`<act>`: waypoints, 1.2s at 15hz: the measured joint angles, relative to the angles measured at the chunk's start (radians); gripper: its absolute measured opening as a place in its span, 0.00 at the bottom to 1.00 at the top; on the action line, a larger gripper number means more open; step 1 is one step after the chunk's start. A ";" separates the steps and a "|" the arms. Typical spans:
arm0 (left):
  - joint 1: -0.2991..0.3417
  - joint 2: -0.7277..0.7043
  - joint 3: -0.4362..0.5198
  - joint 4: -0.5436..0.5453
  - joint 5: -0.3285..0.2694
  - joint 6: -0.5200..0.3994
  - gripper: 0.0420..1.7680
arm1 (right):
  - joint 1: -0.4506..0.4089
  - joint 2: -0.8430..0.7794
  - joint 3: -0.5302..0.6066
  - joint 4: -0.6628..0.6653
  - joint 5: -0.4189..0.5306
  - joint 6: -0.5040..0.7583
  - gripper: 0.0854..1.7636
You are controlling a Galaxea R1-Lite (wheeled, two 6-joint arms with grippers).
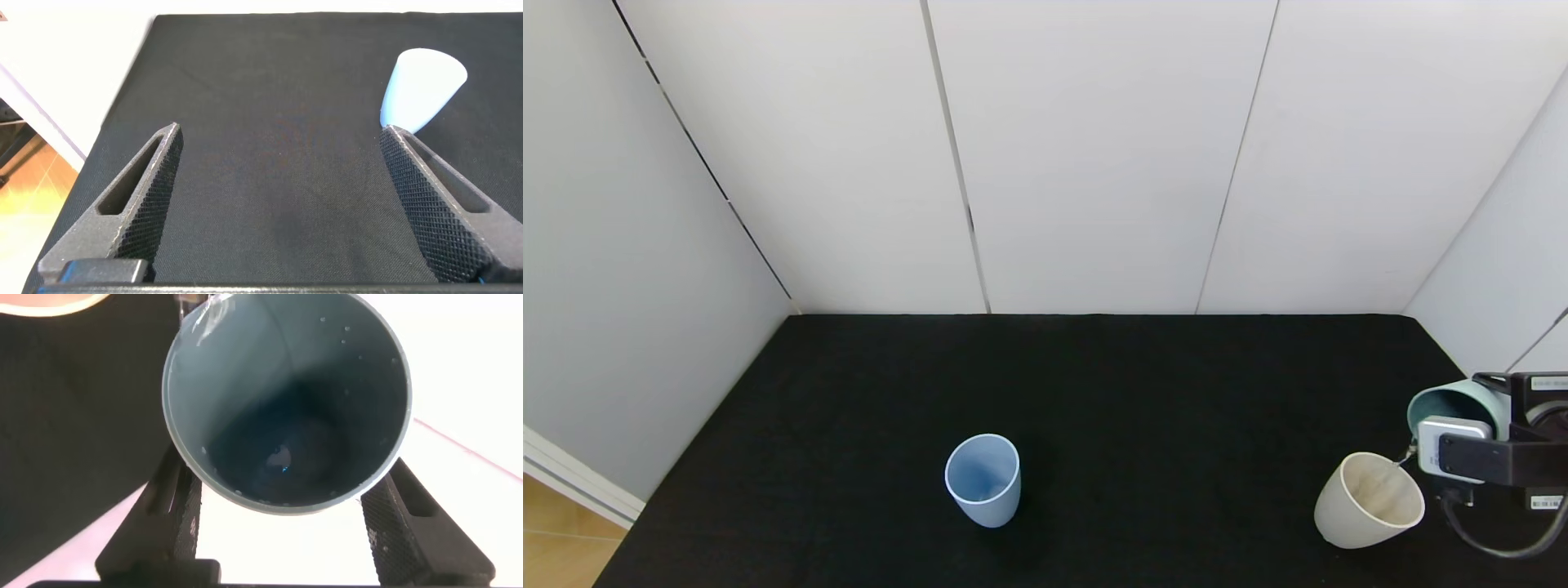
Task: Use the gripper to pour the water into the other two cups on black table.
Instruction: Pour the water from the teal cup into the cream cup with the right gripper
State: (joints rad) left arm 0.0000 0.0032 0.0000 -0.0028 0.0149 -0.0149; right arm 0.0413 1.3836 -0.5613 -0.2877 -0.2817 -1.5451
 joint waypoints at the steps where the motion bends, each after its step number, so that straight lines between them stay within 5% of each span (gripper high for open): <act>1: 0.000 0.000 0.000 0.000 0.000 0.000 0.97 | 0.000 -0.001 0.002 0.001 0.000 0.000 0.64; 14: 0.000 0.000 0.000 0.000 0.000 0.000 0.97 | 0.015 -0.024 0.001 0.001 -0.012 0.021 0.64; 18: 0.000 0.000 0.000 0.000 0.000 0.000 0.97 | 0.053 -0.041 0.007 0.007 -0.010 0.235 0.64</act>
State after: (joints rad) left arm 0.0000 0.0032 0.0000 -0.0028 0.0147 -0.0149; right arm 0.0947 1.3421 -0.5540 -0.2809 -0.2919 -1.3100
